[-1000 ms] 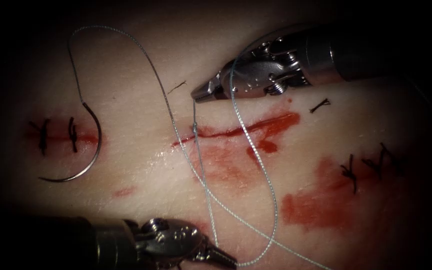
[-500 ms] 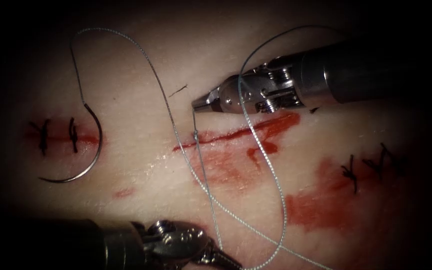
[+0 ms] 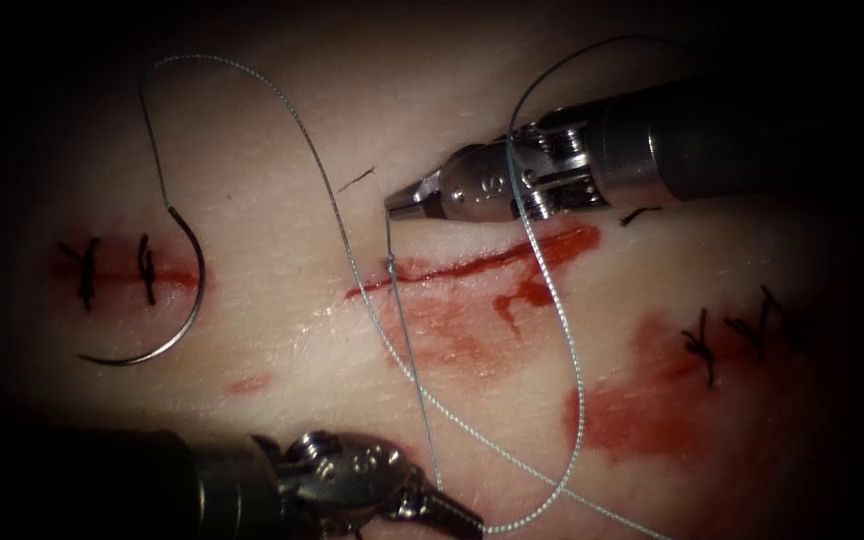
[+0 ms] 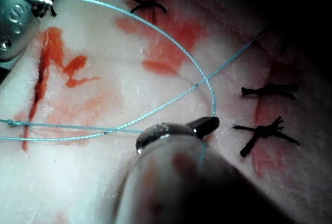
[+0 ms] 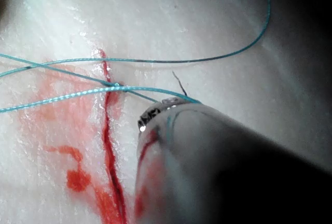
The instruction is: Wound Closure
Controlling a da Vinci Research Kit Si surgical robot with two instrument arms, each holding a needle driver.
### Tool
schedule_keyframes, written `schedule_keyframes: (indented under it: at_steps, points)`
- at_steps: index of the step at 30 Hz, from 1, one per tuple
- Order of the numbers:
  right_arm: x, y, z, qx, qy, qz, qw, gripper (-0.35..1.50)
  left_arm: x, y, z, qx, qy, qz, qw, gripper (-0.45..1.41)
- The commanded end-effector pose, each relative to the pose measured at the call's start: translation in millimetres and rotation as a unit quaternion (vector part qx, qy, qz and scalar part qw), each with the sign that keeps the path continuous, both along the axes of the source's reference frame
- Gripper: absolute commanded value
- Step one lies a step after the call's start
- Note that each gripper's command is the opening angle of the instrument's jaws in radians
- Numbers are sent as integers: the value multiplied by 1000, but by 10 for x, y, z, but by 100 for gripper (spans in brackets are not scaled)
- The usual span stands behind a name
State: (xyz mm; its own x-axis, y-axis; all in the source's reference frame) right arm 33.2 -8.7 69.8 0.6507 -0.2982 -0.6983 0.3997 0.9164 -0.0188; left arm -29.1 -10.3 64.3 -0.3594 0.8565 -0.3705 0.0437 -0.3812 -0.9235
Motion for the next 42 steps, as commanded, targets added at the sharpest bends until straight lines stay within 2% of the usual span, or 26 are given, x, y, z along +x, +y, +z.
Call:
schedule_keyframes:
  at_steps: [1, 2, 3, 7, 9, 12, 13, 14, 15, 16, 17, 20, 23, 24, 26, 29, 33, 35, 39, 42]
  points:
    - [7, -6, -3, 5, 2, 7, 1000, 26, -2, 7, 4, -7, -4, -22, 1000, -45]
    - [7, -11, -10, 7, 9, 29, 1000, 86, 3, 33, -1, -14, -11, -67, 998, -45]
    - [6, -12, -13, 12, 17, 48, 999, 105, 6, 44, -2, -16, -15, -84, 996, -45]
    - [1, -11, -33, 20, 85, 120, 989, 131, 27, 84, -6, -26, -9, -160, 987, -45]
    - [-7, -6, -53, 32, 120, 175, 977, 133, 41, 104, -8, -19, -8, -203, 979, -45]
    - [-12, -5, -65, 74, 134, 246, 957, 116, 53, 124, -12, -18, -14, -250, 968, -45]
    - [-15, -11, -71, 136, 145, 312, 929, 78, 60, 137, -16, -16, -25, -283, 959, -45]
    - [-16, -14, -73, 166, 150, 333, 916, 41, 62, 142, -18, -12, -35, -292, 956, -45]
    - [-17, -19, -74, 201, 152, 349, 902, -10, 65, 147, -20, -15, -47, -303, 952, -45]
    - [-17, -26, -77, 233, 152, 354, 893, -35, 67, 151, -22, -15, -57, -311, 948, -45]
    - [-15, -30, -80, 262, 147, 369, 880, -35, 68, 153, -24, -16, -65, -317, 946, -45]
    - [-8, -45, -83, 308, 159, 389, 853, -35, 70, 160, -28, -20, -95, -335, 937, -45]
    - [5, -59, -77, 339, 203, 388, 832, -35, 69, 163, -30, -20, -108, -343, 933, -45]
    - [13, -70, -70, 355, 229, 375, 825, -35, 68, 165, -30, -20, -111, -346, 931, -45]
    - [22, -85, -62, 387, 251, 364, 809, -35, 67, 167, -29, -26, -114, -350, 930, -45]
    - [30, -109, -50, 406, 274, 336, 804, -35, 64, 168, -21, -34, -116, -352, 928, -45]
    - [35, -132, -40, 414, 297, 306, 805, -35, 64, 171, 0, -63, -116, -351, 927, -45]
    - [37, -136, -36, 428, 332, 286, 790, -35, 68, 176, 21, -90, -113, -354, 924, -45]
    - [37, -131, -34, 435, 386, 277, 765, -35, 75, 185, 45, -103, -110, -359, 921, -45]
    - [36, -127, -36, 439, 397, 281, 756, -35, 81, 192, 61, -112, -102, -369, 917, -45]
